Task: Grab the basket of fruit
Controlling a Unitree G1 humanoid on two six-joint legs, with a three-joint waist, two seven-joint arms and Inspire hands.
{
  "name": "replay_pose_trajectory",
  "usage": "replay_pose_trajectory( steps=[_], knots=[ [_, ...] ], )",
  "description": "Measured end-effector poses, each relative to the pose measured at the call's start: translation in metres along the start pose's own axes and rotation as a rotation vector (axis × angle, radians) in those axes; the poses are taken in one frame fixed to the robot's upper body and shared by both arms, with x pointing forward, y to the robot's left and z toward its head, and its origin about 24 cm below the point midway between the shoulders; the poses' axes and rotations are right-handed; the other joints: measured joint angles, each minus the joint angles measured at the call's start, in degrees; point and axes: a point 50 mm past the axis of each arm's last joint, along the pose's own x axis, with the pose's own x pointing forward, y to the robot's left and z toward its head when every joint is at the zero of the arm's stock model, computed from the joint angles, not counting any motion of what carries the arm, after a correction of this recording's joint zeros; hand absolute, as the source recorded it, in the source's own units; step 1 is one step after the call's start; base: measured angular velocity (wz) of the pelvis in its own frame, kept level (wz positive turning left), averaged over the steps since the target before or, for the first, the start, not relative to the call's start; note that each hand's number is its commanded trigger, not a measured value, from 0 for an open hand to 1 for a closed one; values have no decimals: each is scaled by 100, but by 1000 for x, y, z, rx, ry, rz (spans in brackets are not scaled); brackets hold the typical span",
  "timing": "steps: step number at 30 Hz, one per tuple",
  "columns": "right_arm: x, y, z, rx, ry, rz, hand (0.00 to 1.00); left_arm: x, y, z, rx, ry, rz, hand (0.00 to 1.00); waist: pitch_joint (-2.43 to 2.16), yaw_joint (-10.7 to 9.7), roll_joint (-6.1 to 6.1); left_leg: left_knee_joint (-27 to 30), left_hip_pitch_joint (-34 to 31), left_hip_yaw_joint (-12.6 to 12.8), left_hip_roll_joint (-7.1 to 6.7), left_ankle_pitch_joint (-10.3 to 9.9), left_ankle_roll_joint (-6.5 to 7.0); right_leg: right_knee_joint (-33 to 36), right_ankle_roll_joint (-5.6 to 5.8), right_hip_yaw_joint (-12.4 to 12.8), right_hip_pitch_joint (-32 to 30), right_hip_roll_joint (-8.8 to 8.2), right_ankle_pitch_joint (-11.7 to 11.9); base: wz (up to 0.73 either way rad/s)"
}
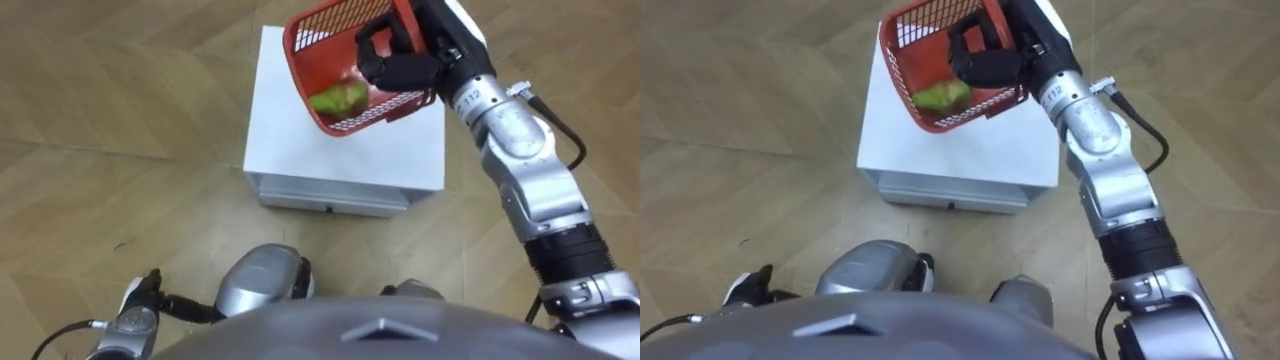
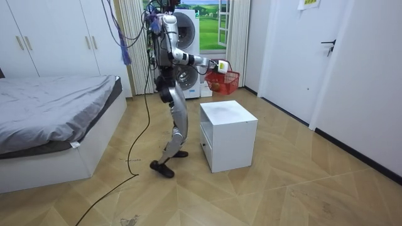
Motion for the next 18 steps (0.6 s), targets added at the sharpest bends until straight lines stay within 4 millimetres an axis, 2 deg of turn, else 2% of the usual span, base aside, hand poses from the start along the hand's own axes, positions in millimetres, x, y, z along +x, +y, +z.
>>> replay_pose_trajectory(
  steps=[1, 2, 3, 4, 5, 6, 9, 12, 18],
  knots=[
    [0, 0, -2, 0, 7, -1, 100, 0, 0, 1, 5, -2, 2, 0, -1, 6, -2, -25, 26, -31, 8, 1, -2, -272, 7, 7, -6, 53, -25, 19],
    [0, 0, -4, 2, 19, -1, 100, 0, -1, 1, 16, -4, 2, 0, -6, 2, -11, -85, 85, -64, 11, 0, -4, -882, 21, 3, -3, 154, -48, 14],
    [0, 1, -4, 2, 23, 1, 100, 0, -3, 0, 27, -2, -3, 0, -11, 11, -20, -164, 160, -81, 11, -2, -11, -1534, 5, 9, 42, 277, -38, 10],
    [0, 2, -4, 1, 23, 4, 100, 0, -4, -1, 30, 1, -5, 0, -18, 27, -29, -215, 197, -86, 10, -2, -19, -1904, -33, 20, 89, 360, 14, 6],
    [1, 3, -4, -1, 23, 10, 100, -1, -6, -4, 30, 11, -10, 0, -20, 34, -41, -288, 272, -93, 5, -17, -52, -2482, -136, 82, 203, 528, 286, 13],
    [0, 3, -5, -2, 28, 9, 100, -2, -10, -7, 27, 23, -19, 0, -29, 5, -12, -342, 357, -142, 26, -35, -84, -2632, -162, 151, 313, 646, 578, 11],
    [1, 3, -6, 3, 29, 5, 100, -3, -13, -13, 24, 39, -26, 0, -16, -10, -8, -575, 512, -201, 130, -33, -174, -3031, -229, -54, 614, 760, 639, 12],
    [0, 2, -8, 3, 37, -13, 100, -5, -16, -19, 24, 53, -35, 0, -16, -18, -15, -700, 594, -252, 194, -35, -219, -3245, -252, -146, 766, 841, 654, 13],
    [0, 1, -18, 5, 78, -45, 100, -7, -20, -27, 28, 73, -50, 0, -5, -11, 2, -816, 643, -280, 219, -24, -241, -3425, -248, -259, 853, 872, 648, 8]
  ],
)
